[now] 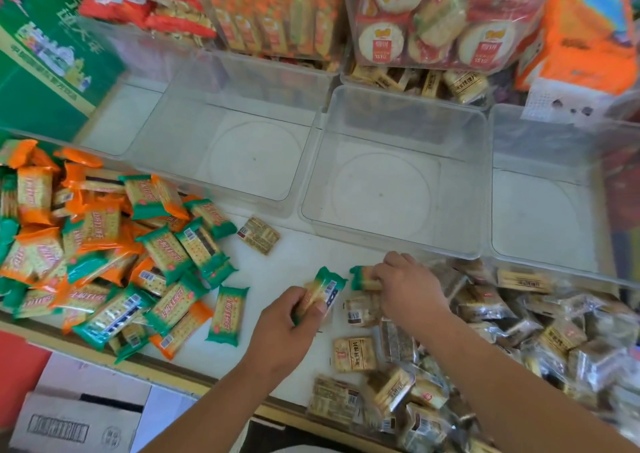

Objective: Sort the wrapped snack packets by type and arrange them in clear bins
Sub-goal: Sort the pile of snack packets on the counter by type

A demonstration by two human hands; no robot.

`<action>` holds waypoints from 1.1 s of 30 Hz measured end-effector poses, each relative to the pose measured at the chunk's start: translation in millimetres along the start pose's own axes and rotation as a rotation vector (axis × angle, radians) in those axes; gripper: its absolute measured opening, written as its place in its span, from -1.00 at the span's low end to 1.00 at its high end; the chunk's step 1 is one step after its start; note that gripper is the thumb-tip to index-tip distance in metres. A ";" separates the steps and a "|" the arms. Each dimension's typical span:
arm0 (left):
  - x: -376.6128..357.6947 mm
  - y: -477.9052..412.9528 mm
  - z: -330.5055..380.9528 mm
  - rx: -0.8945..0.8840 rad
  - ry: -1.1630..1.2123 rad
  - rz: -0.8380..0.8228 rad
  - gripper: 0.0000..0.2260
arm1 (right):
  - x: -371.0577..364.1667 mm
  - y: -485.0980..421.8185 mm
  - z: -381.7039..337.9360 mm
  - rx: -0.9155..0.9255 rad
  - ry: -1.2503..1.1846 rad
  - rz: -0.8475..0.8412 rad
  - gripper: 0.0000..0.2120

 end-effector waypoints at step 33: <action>-66.6 9.8 52.5 0.332 1.005 -0.111 -0.76 | 2.6 88.0 -1.5 -0.114 -1.118 0.090 -0.28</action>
Point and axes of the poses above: each hand's wrist, its own y-axis away from the middle knuckle, its own x-axis out of the back of the hand, z = x × y, the point moved 4 cm from there along -y, towards the middle knuckle, and after that the axes turned 7 degrees about -z, right-handed, at the moved point
